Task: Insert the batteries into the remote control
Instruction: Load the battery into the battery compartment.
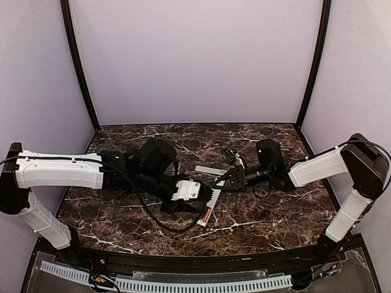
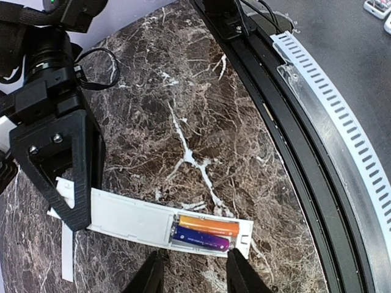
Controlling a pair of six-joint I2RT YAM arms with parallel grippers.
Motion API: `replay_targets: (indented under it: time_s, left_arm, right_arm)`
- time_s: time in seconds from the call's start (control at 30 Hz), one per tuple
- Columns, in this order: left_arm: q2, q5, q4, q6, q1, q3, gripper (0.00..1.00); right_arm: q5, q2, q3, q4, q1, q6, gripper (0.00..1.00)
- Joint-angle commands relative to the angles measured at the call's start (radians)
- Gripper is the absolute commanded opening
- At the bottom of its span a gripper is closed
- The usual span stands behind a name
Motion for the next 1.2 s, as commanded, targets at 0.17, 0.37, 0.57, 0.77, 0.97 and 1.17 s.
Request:
replay_targets:
  time_s: [0.17, 0.37, 0.57, 0.77, 0.97, 1.17]
  left_arm:
    - [0.049, -0.079, -0.088, 0.077, -0.043, 0.053, 0.33]
    - [0.061, -0.076, -0.09, 0.076, -0.051, 0.059, 0.33]
    - [0.079, -0.082, -0.102, 0.076, -0.061, 0.073, 0.33]
    - [0.092, -0.085, -0.104, 0.074, -0.065, 0.083, 0.33]
    - [0.101, -0.087, -0.106, 0.071, -0.065, 0.085, 0.32]
    - [0.107, -0.096, -0.108, 0.066, -0.066, 0.083, 0.31]
  right_arm:
    - [-0.023, 0.039, 0.042, 0.061, 0.037, 0.027, 0.0]
    - [-0.019, 0.048, 0.042, 0.065, 0.047, 0.028, 0.0]
    - [-0.017, 0.051, 0.042, 0.068, 0.052, 0.029, 0.0]
    - [-0.017, 0.055, 0.043, 0.069, 0.057, 0.029, 0.0]
    - [-0.018, 0.058, 0.046, 0.07, 0.06, 0.03, 0.0]
    - [-0.018, 0.059, 0.043, 0.075, 0.061, 0.031, 0.0]
